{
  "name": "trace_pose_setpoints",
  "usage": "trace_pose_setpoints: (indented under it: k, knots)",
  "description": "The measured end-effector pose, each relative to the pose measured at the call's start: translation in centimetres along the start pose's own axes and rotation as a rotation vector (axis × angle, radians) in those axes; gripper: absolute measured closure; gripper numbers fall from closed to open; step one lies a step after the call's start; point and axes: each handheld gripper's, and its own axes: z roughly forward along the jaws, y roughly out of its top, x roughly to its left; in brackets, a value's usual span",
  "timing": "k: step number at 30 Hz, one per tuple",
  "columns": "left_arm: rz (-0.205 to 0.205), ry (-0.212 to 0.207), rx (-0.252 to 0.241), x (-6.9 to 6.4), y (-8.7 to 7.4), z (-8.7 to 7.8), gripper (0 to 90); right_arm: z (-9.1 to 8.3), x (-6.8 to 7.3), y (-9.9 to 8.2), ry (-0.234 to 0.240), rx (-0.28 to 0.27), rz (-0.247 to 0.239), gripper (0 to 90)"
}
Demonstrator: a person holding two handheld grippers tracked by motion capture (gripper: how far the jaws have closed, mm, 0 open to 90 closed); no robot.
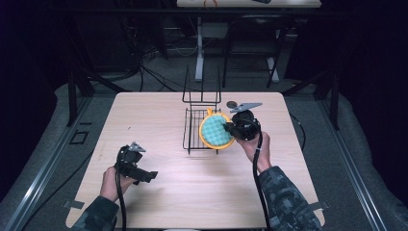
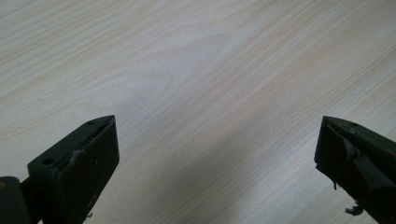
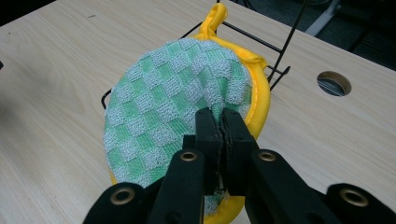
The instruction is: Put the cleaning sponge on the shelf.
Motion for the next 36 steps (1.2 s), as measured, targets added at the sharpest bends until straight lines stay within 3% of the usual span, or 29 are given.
trace_pose_setpoints:
  k: [19,36]
  knots:
    - [0.009,-0.003,0.004,-0.1,0.0,0.1,0.0,2.4,1.3,0.0,-0.01,-0.002,0.001,87.2]
    - [0.01,-0.003,0.01,-0.1,0.0,0.1,0.1,3.7,1.3,0.0,-0.018,-0.01,0.007,87.0]
